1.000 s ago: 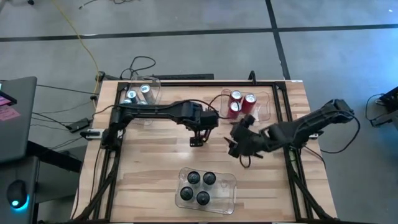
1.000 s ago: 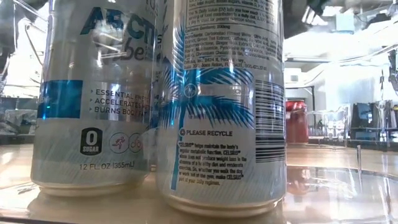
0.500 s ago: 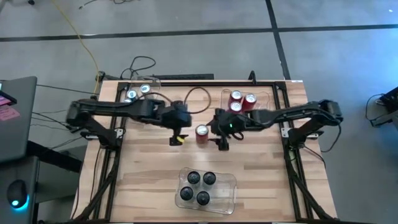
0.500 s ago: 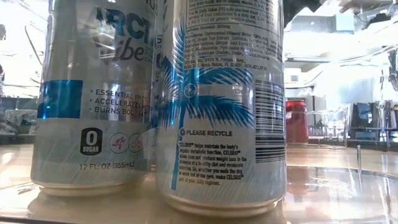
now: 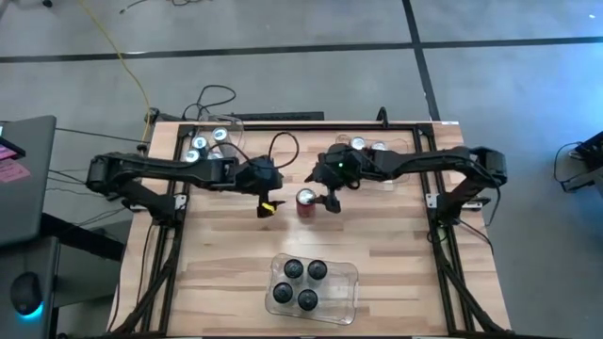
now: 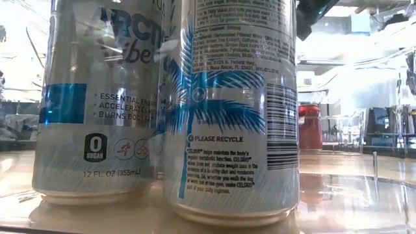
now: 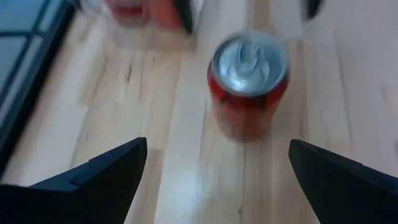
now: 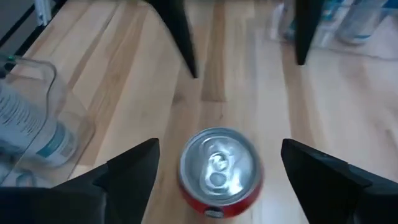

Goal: Sort soda cans
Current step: Put the red soda can into the top right transparent bin

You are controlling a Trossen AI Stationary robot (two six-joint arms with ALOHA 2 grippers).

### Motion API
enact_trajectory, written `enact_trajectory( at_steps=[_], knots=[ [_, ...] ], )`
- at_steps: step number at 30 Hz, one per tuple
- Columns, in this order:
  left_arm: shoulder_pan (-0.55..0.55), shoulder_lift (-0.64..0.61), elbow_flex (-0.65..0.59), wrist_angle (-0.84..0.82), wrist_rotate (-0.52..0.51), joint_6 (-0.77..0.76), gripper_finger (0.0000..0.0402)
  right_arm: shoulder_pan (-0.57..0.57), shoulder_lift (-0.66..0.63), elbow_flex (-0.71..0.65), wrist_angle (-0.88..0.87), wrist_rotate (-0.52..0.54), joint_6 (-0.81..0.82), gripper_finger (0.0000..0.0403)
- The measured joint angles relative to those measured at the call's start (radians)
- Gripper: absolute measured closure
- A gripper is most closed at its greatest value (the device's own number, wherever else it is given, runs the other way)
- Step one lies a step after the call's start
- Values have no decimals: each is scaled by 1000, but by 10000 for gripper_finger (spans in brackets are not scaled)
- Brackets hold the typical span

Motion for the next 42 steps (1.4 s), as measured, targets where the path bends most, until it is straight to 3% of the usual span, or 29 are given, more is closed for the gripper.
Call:
enact_trajectory(
  at_steps=[7,28,33,38,42],
  knots=[
    [47,61,-12,120,1,4,14,10,62,23,-10,-3,8,6],
    [76,111,-11,179,26,-1,14,4,184,42,2,-1,-56,5],
    [76,110,-11,188,13,-5,14,4,184,42,1,-1,-71,38],
    [76,110,-11,189,-30,-23,14,4,183,42,1,-1,-72,112],
    [76,107,-11,185,-77,-43,14,7,176,42,-4,2,-60,120]
  ],
)
